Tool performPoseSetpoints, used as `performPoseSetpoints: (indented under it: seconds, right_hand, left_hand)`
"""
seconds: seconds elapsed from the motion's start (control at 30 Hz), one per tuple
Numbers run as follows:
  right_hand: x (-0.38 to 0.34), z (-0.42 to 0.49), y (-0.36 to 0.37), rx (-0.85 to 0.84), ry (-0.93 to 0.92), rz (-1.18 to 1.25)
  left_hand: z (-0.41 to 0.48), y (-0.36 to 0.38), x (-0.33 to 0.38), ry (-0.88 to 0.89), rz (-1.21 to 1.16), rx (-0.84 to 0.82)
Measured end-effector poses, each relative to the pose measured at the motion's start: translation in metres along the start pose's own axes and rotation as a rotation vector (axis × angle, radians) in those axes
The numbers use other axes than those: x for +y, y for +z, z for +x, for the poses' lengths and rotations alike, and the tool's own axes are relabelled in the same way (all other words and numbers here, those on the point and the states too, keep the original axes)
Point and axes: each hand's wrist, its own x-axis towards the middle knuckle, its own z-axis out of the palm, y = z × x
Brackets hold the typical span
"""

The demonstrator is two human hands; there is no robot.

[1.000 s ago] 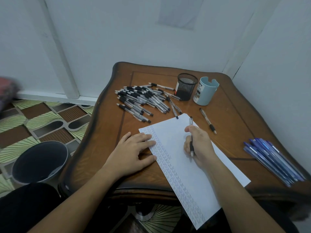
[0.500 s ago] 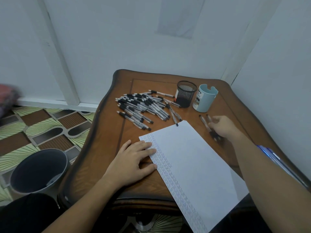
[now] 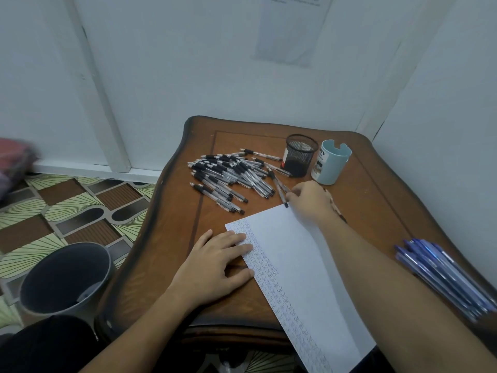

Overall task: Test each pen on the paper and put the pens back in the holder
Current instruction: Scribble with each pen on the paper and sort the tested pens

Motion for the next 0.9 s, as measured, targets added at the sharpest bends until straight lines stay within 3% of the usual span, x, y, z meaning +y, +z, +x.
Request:
performPoseSetpoints:
  seconds: [0.23,0.3,0.43,0.57,0.63,0.8,0.9]
  right_hand:
    - [-0.005,0.013,0.005,0.146,0.161,0.094]
    - [-0.003,0.008,-0.008,0.209,0.191,0.351]
    - [-0.001,-0.012,-0.05,0.281,0.387,1.118]
    - [0.009,-0.037,-0.07,0.272,0.291,1.523]
    - [0.011,-0.053,-0.071,0.234,0.261,1.553]
    - [0.011,-0.083,-0.064,0.112,0.216,1.319]
    - [0.012,-0.099,-0.057,0.091,0.172,1.299]
  left_hand:
    - [0.0,-0.002,0.001,-0.005,0.002,-0.016]
    - [0.001,-0.002,0.001,-0.006,0.001,-0.015]
    - [-0.001,-0.002,0.001,0.0,0.008,-0.005]
    - [-0.001,0.0,0.001,0.0,0.001,0.009]
    - [0.0,0.0,0.001,-0.003,0.004,0.007]
    - [0.0,-0.002,0.003,-0.014,0.012,0.009]
    - [0.0,-0.001,0.003,-0.029,0.024,0.013]
